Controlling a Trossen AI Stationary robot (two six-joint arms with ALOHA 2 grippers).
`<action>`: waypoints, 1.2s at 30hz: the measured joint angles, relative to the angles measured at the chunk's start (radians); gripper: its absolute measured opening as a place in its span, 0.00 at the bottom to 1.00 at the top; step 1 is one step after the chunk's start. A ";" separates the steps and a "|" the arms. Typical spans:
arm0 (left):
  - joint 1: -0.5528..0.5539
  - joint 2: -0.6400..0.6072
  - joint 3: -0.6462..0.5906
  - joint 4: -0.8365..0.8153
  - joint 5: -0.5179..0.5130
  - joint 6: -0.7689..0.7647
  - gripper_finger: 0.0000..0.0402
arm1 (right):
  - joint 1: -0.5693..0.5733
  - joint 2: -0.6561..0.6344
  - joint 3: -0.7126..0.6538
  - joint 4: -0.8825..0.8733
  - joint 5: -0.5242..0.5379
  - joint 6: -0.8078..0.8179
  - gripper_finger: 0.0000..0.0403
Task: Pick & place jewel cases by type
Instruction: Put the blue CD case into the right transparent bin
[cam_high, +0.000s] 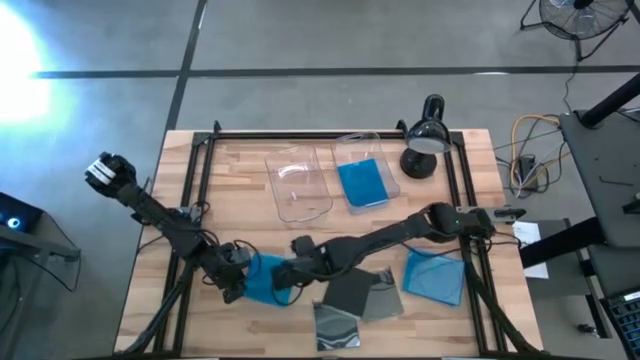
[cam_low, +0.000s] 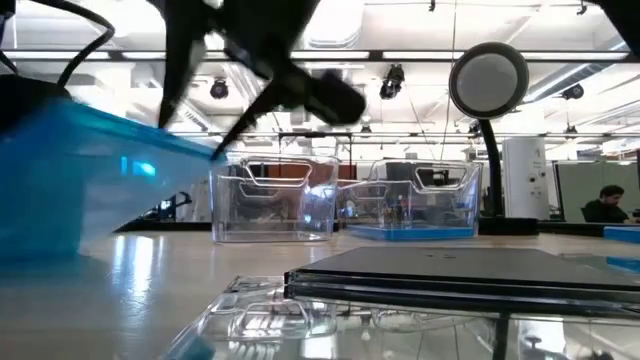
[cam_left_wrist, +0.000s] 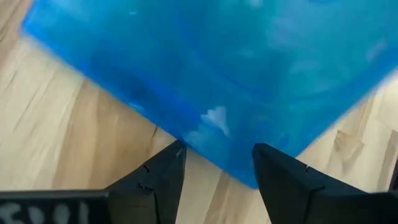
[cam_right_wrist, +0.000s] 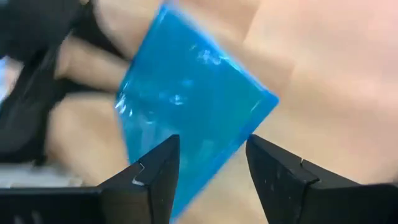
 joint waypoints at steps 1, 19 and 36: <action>-0.013 0.000 -0.003 0.006 -0.010 -0.001 0.42 | 0.000 0.005 0.001 0.023 0.033 -0.008 0.44; -0.032 0.003 -0.011 0.115 -0.219 -0.065 0.42 | -0.046 0.014 -0.011 0.173 -0.176 -0.001 0.41; -0.034 0.002 -0.015 0.112 -0.324 -0.076 0.42 | 0.015 -0.189 -0.022 -0.214 0.133 0.098 0.04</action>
